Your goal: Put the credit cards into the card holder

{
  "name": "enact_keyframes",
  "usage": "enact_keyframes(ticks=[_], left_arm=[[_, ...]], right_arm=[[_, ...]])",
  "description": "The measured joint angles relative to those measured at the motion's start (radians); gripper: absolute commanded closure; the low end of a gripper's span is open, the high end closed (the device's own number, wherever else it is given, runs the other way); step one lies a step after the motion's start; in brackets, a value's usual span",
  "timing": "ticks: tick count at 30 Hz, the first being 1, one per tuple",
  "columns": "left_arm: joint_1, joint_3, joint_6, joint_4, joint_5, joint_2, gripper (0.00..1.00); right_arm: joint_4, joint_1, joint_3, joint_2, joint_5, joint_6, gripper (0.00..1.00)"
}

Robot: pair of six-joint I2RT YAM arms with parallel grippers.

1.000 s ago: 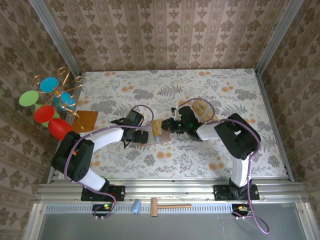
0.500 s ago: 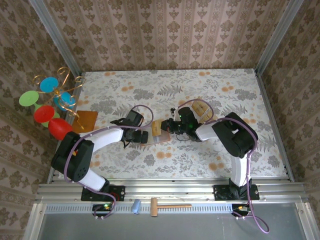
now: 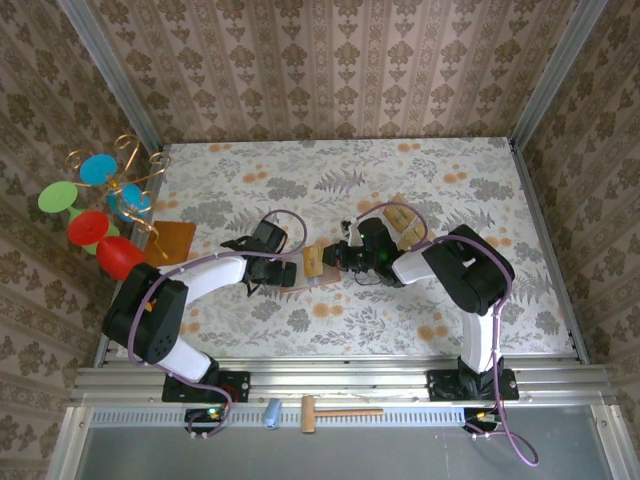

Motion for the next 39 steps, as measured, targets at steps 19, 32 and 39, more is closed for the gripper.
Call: enact_keyframes(ticks=[19, 32, 39], left_arm=[[0.0, 0.0, 0.0, 0.0, 0.0, 0.0, 0.0], [0.0, -0.005, 0.0, 0.007, 0.0, -0.003, 0.0], [0.0, -0.006, 0.0, 0.008, 0.0, -0.004, 0.0]], right_arm=[[0.047, 0.0, -0.04, 0.016, -0.026, 0.003, 1.0], [0.05, 0.0, -0.05, 0.02, -0.045, 0.003, 1.0], [0.05, -0.005, -0.035, 0.04, -0.077, 0.003, 1.0]])
